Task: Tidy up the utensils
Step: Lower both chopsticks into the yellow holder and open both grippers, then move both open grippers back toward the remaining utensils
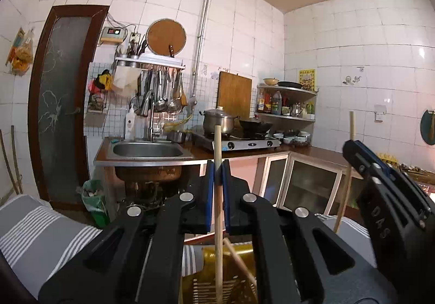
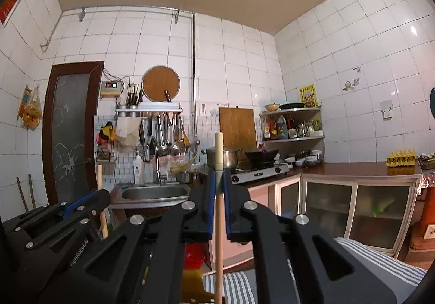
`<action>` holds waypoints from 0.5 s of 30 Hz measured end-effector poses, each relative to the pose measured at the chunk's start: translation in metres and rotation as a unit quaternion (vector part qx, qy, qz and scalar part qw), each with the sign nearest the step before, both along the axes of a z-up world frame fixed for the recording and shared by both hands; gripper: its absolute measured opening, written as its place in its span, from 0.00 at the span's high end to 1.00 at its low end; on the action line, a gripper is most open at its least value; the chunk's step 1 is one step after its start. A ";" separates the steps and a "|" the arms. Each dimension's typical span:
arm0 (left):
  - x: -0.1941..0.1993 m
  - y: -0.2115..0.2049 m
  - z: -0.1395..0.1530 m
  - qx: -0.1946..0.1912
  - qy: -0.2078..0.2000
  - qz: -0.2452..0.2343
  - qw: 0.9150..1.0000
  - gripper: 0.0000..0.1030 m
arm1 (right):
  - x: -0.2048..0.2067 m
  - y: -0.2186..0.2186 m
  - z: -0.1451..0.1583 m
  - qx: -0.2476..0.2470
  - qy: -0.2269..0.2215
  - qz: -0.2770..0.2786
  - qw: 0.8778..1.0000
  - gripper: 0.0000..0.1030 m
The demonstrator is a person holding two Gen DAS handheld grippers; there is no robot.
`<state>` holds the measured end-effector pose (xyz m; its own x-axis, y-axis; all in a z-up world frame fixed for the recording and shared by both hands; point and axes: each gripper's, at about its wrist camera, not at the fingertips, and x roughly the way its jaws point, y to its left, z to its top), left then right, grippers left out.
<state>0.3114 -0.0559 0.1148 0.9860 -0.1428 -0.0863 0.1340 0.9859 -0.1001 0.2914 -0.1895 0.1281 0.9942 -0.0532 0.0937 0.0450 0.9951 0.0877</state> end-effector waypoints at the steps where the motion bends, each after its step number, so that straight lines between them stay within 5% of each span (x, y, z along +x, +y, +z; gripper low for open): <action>1: 0.002 0.003 -0.002 -0.003 0.005 0.001 1.000 0.95 | -0.001 -0.001 -0.004 -0.001 0.004 0.000 1.000 0.95; 11: -0.001 0.024 -0.010 0.012 0.068 0.014 0.998 0.93 | 0.002 -0.007 -0.015 -0.018 0.081 0.005 0.997 0.93; 12: -0.005 0.026 -0.009 0.012 0.072 0.014 0.997 0.91 | 0.000 -0.008 -0.014 -0.023 0.093 0.003 0.995 0.86; 13: -0.010 0.030 -0.007 0.012 0.078 0.012 0.997 0.79 | -0.003 -0.009 -0.013 -0.024 0.100 0.001 0.995 0.64; 14: -0.015 0.033 -0.004 0.013 0.083 0.012 0.996 0.70 | -0.008 -0.012 -0.011 -0.023 0.108 0.001 0.994 0.54; 15: -0.024 0.038 -0.001 0.012 0.083 0.017 0.996 0.52 | -0.017 -0.018 -0.008 -0.016 0.111 0.001 0.994 0.49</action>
